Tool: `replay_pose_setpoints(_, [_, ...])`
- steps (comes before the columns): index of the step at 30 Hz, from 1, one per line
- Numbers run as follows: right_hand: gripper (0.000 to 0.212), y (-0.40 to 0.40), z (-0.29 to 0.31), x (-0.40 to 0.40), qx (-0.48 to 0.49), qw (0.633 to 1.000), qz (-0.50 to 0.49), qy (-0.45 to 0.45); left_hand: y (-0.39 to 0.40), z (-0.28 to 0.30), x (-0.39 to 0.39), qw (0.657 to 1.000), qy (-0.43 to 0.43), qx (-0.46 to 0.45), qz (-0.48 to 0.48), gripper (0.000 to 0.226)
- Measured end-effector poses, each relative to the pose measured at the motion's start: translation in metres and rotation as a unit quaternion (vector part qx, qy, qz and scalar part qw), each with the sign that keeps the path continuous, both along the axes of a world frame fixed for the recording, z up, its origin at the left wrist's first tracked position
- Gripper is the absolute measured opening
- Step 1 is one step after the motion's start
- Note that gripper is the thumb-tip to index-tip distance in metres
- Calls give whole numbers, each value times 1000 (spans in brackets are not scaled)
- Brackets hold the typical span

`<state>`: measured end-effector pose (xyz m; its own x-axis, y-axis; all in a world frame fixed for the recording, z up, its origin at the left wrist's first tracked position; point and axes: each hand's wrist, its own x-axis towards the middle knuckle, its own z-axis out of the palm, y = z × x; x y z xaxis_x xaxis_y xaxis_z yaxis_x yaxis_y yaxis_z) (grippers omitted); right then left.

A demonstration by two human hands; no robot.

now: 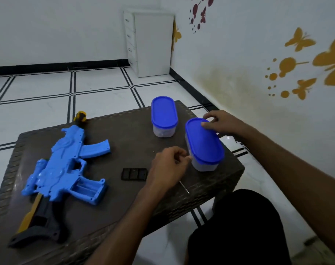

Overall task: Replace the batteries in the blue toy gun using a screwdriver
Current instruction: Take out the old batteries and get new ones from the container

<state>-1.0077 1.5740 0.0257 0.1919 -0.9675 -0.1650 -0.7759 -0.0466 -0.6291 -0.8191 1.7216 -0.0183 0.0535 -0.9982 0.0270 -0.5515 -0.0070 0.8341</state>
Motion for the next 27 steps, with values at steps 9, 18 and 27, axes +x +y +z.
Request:
replay_pose_setpoints(9, [70, -3, 6, 10, -105, 979, 109, 135, -4, -6, -2, 999, 2, 40, -33, 13])
replay_pose_setpoints(18, [104, 33, 45, 28, -130, 706, 456, 526, -6, -1, 32, 997, -77, -10, 5, 9])
replay_pose_setpoints(27, [122, 30, 47, 28, -119, 629, 467, 610, -6, 4, 39, 997, -73, -23, 11, 13])
